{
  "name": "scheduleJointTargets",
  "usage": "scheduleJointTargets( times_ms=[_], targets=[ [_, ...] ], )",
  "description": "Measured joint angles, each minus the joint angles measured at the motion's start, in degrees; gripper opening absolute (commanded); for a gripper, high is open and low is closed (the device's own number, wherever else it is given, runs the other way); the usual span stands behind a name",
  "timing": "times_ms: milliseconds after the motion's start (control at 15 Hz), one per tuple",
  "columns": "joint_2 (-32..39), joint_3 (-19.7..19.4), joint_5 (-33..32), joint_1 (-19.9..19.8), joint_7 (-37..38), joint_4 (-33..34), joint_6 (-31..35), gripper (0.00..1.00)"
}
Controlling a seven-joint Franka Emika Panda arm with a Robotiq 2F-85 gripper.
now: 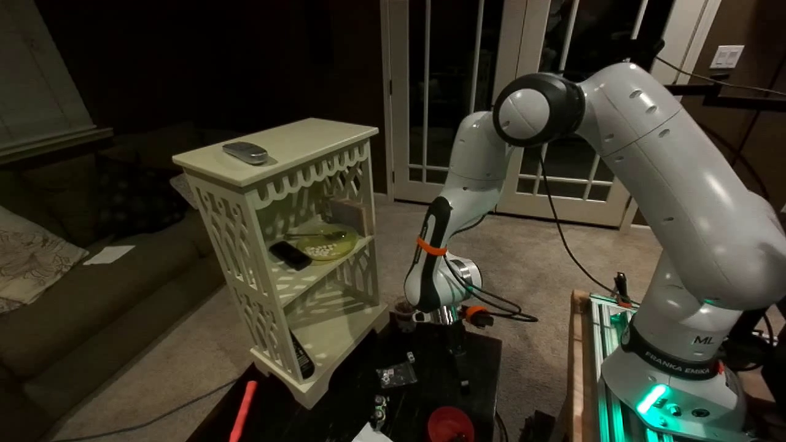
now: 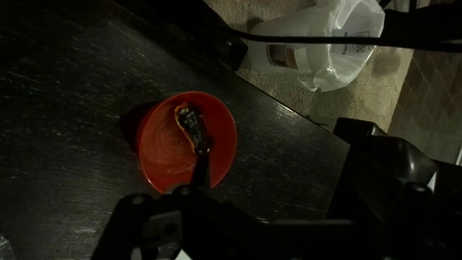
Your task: Move the toy car from the red plate to the yellow plate
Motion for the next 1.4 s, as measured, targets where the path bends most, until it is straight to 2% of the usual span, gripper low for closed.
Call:
scheduleJointTargets(
  times_ms=[67,200,400,533,600,733,867,1067,1400],
  targets=[
    [0.1,0.2,-0.3,-0.2,0.1,0.1,0.1,1.00],
    [0.1,2.5,-0.4,-1.9,-1.5,-0.8,5.1,1.00],
    [0.7,8.1,1.1,-6.0,-9.7,-5.4,18.6,1.00],
    [2.4,12.8,1.6,-11.0,-16.8,-8.7,27.9,1.00],
    [3.7,15.3,-0.5,-14.2,-18.6,-9.9,31.6,1.00],
    [7.2,18.7,-8.9,-20.0,-18.3,-11.2,36.8,1.00],
    [11.0,19.3,-18.0,-22.9,-16.1,-11.1,39.2,1.00],
    [15.1,16.9,-27.7,-21.6,-10.9,-9.8,39.6,1.00],
    [19.3,13.6,-35.0,-15.8,-2.5,-5.6,39.6,1.00]
  ],
)
